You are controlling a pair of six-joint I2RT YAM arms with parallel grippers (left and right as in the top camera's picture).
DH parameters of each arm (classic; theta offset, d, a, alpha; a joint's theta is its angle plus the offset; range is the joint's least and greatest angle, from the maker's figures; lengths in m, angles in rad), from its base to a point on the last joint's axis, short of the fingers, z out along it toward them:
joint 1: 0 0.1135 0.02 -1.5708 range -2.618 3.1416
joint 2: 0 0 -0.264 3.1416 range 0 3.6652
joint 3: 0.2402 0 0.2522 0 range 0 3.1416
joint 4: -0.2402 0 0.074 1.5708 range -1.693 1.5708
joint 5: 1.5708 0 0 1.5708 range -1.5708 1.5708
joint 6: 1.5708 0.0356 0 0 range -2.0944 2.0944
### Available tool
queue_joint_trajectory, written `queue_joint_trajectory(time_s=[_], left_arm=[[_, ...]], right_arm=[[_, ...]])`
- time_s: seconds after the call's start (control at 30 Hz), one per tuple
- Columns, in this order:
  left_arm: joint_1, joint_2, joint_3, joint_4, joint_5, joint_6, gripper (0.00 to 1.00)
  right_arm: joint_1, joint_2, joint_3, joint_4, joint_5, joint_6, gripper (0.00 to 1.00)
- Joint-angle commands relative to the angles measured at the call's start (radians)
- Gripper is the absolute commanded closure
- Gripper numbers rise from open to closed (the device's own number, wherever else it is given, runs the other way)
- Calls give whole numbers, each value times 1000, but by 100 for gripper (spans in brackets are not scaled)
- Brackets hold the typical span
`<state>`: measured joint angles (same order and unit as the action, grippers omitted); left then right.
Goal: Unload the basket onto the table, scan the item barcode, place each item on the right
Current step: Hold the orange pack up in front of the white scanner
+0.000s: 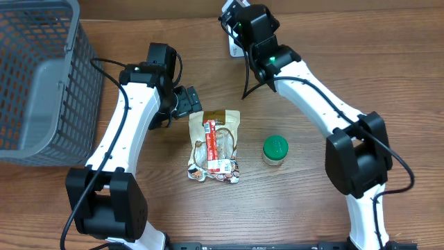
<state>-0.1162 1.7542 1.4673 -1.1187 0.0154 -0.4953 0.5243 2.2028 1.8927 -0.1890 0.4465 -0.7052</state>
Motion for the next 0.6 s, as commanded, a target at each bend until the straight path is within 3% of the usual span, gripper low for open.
queue_joint_trajectory(time_s=[0.0, 0.2, 0.4, 0.57], left_arm=[[-2, -23, 21, 1, 3, -6, 0], [-2, -23, 21, 1, 3, -6, 0], [-2, -23, 21, 1, 3, -6, 0], [-2, -23, 21, 1, 3, -6, 0]], right_arm=[[3, 48, 19, 36, 28, -74, 96], [13, 126, 19, 137, 51, -298, 96], [15, 163, 19, 337, 59, -298, 96], [15, 184, 19, 390, 58, -323, 96]])
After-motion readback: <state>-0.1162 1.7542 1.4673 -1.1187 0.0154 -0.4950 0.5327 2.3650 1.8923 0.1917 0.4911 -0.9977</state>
